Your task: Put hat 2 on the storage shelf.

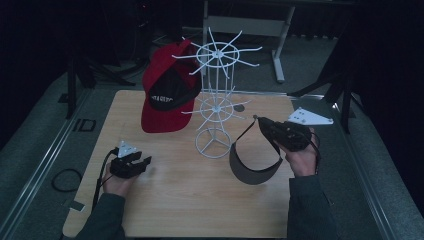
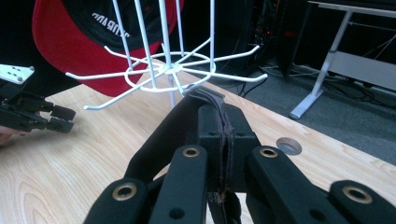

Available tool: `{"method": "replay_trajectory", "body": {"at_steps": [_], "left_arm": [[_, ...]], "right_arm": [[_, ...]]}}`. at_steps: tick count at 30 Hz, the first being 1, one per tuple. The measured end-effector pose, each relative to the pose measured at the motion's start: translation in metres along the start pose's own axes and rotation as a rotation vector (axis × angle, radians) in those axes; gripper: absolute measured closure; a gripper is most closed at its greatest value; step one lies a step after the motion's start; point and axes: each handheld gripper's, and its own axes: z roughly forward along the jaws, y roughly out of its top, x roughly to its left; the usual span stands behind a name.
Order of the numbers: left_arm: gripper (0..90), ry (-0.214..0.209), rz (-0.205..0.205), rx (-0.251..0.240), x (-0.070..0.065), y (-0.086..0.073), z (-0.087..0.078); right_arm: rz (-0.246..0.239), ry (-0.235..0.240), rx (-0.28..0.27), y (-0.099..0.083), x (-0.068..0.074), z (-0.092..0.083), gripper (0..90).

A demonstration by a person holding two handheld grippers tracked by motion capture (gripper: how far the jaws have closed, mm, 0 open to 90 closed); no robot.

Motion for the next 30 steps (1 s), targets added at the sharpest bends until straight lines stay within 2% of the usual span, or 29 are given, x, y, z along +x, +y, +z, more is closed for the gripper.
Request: {"method": "replay_trajectory", "body": {"at_steps": [30], "left_arm": [[53.0,-0.001,-0.002,0.004,0.001,0.0,0.0]], "right_arm": [[-0.022,0.003,-0.029,0.011,0.004,-0.005,87.8]]}}
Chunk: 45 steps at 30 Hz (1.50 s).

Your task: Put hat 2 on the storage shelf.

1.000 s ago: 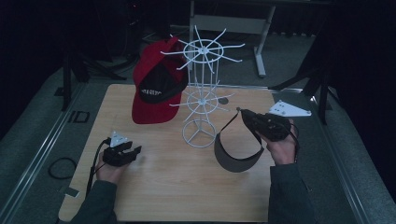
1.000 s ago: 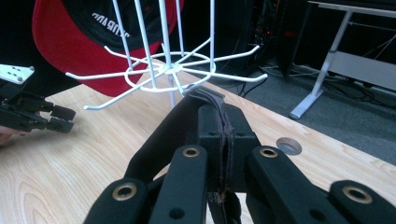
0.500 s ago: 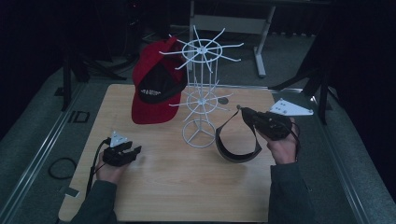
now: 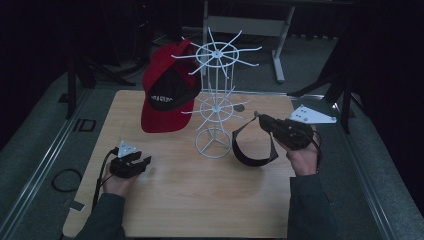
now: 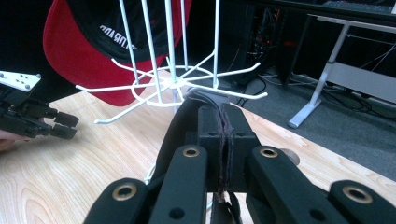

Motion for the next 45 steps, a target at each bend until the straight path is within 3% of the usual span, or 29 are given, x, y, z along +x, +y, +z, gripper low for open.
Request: {"method": "replay_trajectory", "body": {"at_steps": [45], "left_arm": [[53.0,-0.002,0.0,0.002,-0.001,0.0,0.001]], "right_arm": [[-0.017,0.051,-0.055,0.027,0.007,-0.004,87.8]]}}
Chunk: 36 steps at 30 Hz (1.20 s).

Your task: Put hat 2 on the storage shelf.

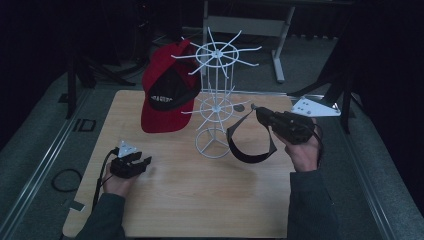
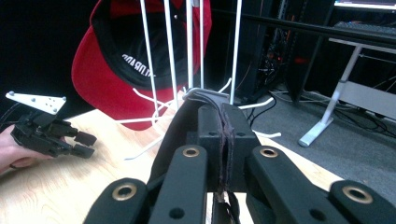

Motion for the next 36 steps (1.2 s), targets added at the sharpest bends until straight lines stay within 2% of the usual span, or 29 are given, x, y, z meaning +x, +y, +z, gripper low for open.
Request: {"method": "replay_trajectory", "body": {"at_steps": [6,36], "left_arm": [[53.0,0.0,0.0,0.001,0.0,0.0,0.0],[53.0,-0.002,0.002,-0.001,0.0,0.0,-0.001]], "right_arm": [[0.005,0.015,-0.02,0.005,0.001,0.0,87.8],[-0.024,0.022,-0.071,0.035,0.006,-0.006,87.8]]}}
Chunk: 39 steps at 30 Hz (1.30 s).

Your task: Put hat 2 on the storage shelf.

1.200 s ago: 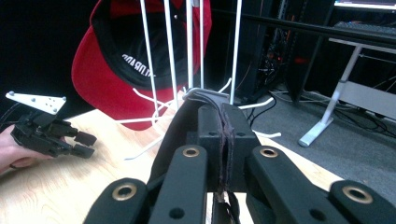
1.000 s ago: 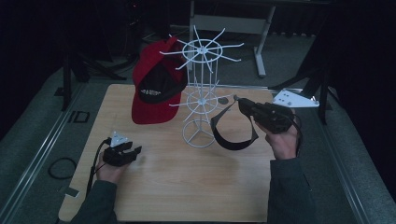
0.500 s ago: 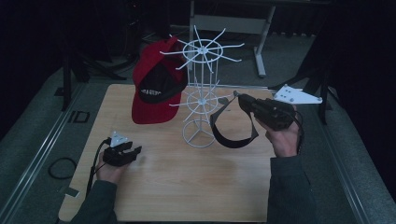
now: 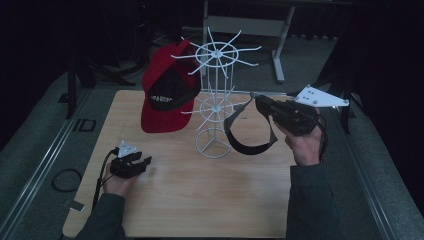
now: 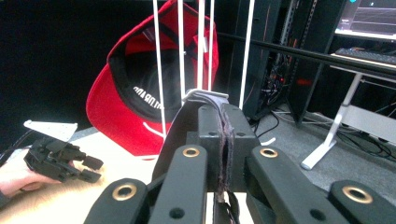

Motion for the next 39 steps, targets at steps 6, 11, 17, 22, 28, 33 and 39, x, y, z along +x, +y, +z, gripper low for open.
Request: {"method": "replay_trajectory", "body": {"at_steps": [6,11,17,22,28,33,39], "left_arm": [[53.0,0.0,0.0,0.0,0.0,0.0,0.0],[53.0,0.0,0.0,0.001,0.0,0.0,0.0],[53.0,-0.001,-0.001,0.001,0.0,0.0,0.0],[53.0,-0.002,-0.002,0.001,0.0,0.0,0.001],[53.0,-0.003,-0.002,0.001,0.0,0.0,0.001],[53.0,-0.003,0.0,0.003,0.0,0.0,0.001],[53.0,-0.003,-0.001,0.003,0.0,0.0,0.001]], "right_arm": [[-0.009,0.001,-0.019,0.009,0.001,-0.002,87.8],[-0.02,0.002,-0.031,0.018,0.002,-0.004,87.8],[-0.035,-0.002,-0.055,0.033,0.003,-0.007,87.8],[-0.045,-0.006,-0.061,0.041,0.002,-0.007,87.8],[-0.043,-0.006,-0.081,0.05,0.001,-0.009,87.8],[-0.035,-0.002,-0.093,0.053,-0.002,-0.009,87.8],[-0.008,0.014,-0.129,0.057,-0.004,-0.012,87.8]]}}
